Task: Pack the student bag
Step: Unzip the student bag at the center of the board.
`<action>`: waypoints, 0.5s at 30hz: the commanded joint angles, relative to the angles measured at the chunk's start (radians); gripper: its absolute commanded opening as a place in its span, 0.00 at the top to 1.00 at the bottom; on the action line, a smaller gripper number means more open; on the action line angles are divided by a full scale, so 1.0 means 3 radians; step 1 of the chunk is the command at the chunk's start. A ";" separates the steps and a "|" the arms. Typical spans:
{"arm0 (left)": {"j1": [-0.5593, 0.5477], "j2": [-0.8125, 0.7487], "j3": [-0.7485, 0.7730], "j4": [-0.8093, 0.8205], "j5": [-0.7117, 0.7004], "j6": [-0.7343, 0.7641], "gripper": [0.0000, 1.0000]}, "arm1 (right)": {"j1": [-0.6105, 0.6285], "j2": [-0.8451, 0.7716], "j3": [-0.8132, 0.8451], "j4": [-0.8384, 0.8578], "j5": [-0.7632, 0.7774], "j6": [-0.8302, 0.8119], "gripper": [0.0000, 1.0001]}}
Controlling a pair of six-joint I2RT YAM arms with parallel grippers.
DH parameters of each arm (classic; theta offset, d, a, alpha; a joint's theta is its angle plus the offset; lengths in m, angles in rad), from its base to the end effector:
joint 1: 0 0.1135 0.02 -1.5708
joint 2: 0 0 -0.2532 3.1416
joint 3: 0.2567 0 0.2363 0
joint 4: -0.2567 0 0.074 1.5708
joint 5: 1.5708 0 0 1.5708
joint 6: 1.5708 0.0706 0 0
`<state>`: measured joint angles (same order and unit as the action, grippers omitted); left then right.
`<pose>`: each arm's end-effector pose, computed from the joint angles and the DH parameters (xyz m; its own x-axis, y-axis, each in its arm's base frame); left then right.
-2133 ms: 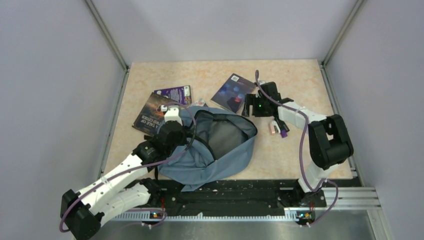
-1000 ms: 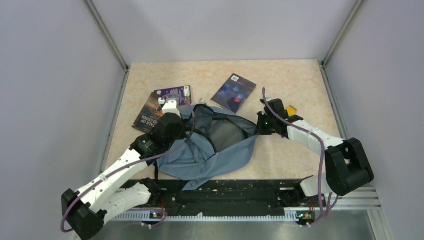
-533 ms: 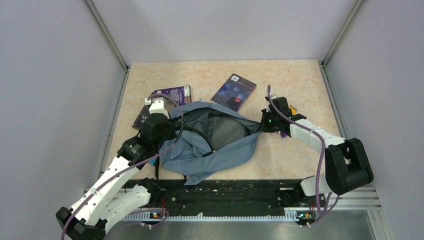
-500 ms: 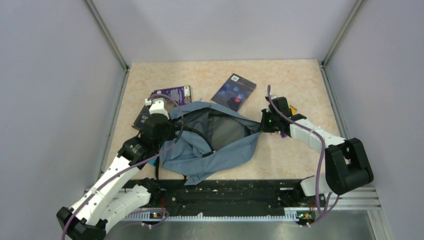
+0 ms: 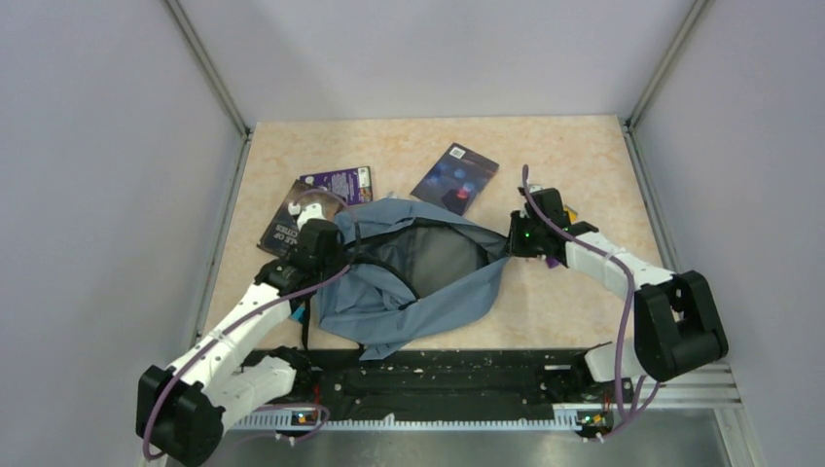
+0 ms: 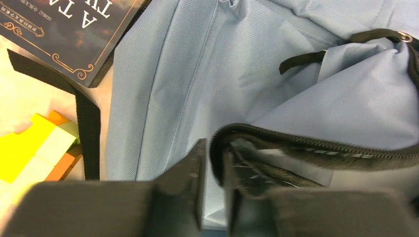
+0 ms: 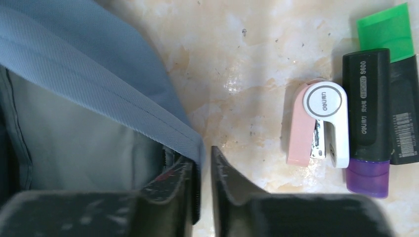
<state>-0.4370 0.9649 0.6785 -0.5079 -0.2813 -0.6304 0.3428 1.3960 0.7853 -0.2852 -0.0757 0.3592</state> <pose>0.1998 -0.0717 0.2134 -0.6579 -0.3177 -0.6828 -0.1949 0.9476 -0.2531 0.2693 0.1018 0.1682 -0.8219 0.0789 -0.5642 -0.0969 0.9566 0.2749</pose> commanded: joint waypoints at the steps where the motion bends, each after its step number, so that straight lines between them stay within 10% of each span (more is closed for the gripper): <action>1: 0.0051 -0.0094 -0.0026 0.0147 -0.0062 -0.0131 0.68 | -0.0106 -0.0182 -0.0004 0.0018 0.0117 -0.0104 0.80; 6: 0.0051 -0.0338 0.0024 0.0311 0.0102 0.0006 0.34 | -0.0108 -0.0298 -0.0066 0.0125 -0.0100 -0.0120 0.56; 15: 0.0051 -0.0554 0.0274 0.0423 0.0596 0.0203 0.22 | -0.0107 -0.0634 -0.0099 0.0125 -0.0098 -0.0149 0.25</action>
<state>-0.4267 0.8295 0.6880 -0.4416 -0.1562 -0.6060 0.3195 1.2808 0.7567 -0.2714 -0.1066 0.3313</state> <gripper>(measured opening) 0.774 0.739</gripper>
